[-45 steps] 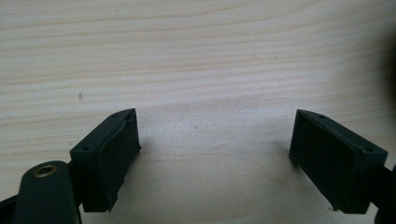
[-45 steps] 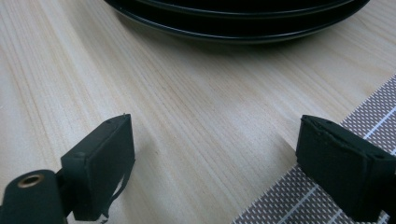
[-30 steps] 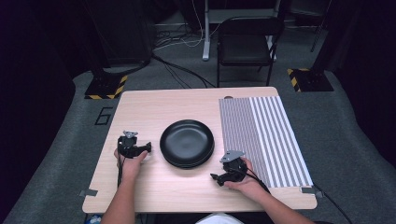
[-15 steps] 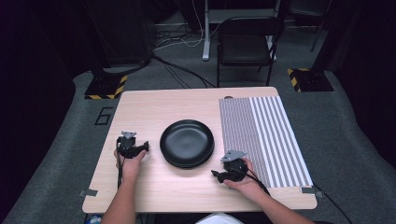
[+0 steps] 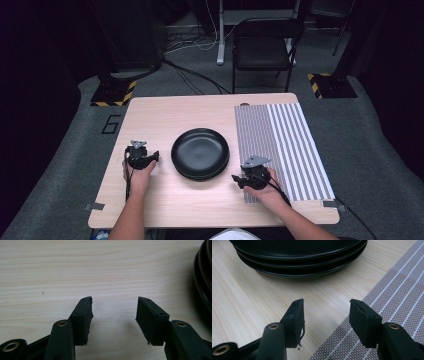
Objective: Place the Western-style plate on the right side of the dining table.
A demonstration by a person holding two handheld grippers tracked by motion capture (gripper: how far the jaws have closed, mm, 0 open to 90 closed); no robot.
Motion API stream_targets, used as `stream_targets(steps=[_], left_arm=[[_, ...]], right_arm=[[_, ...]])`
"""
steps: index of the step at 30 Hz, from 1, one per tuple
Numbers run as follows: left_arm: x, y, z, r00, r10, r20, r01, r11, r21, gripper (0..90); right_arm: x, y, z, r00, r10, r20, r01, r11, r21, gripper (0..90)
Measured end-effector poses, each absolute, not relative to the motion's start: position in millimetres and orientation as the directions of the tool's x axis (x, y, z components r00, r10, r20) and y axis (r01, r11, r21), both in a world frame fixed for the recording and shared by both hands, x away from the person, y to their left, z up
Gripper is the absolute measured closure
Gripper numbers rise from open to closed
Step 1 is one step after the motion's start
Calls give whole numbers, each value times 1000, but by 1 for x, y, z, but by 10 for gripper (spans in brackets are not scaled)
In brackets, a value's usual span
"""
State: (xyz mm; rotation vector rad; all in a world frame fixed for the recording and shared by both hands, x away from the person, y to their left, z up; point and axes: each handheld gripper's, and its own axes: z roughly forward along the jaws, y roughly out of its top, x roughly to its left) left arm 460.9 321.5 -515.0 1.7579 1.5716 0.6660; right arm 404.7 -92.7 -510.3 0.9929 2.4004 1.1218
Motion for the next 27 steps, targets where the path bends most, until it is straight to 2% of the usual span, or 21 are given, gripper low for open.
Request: stream_targets(steps=[14, 19, 27], left_arm=[[454, 309, -502, 204, 973, -111, 650, -50, 758, 497], [451, 305, -497, 213, 971, -114, 637, -49, 770, 465], [452, 298, -489, 263, 958, -114, 613, -75, 787, 461]], right_arm=[[410, -100, -507, -698, 714, 51, 490, 426, 760, 475], [409, -99, -503, -701, 712, 39, 484, 435, 759, 470], [416, -102, -495, -688, 725, 41, 498, 430, 753, 473]])
